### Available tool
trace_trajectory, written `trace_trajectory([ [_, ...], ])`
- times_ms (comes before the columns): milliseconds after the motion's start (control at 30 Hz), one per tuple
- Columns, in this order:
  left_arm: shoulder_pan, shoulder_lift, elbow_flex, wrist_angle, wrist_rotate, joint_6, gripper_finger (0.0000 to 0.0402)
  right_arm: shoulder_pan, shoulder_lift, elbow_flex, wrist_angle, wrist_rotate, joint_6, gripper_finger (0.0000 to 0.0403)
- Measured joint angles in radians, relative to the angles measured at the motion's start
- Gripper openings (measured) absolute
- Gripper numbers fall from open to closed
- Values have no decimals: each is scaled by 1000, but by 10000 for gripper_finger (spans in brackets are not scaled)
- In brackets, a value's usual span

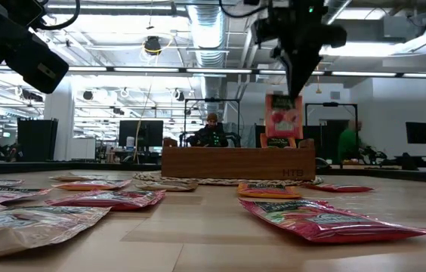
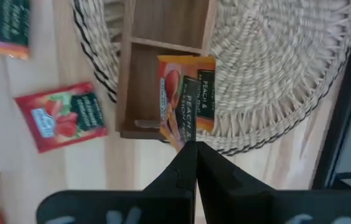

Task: Pick & Place Tea
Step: Put the orange tea bag into the right section of the wooden organizer

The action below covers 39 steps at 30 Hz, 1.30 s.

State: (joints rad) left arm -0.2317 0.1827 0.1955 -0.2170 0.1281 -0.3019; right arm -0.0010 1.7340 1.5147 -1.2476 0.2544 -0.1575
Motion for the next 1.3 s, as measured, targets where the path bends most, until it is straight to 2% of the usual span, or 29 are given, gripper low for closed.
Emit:
trace_trajectory([
  [367,0,0,0,0,0,0,103,-2,22,0,26,36,-26,0],
  [833,0,0,0,-1,0,0,103,-17,22,-1,25,14,-5,0],
  [1300,0,0,0,-1,0,0,103,-14,22,-85,96,14,37,0],
])
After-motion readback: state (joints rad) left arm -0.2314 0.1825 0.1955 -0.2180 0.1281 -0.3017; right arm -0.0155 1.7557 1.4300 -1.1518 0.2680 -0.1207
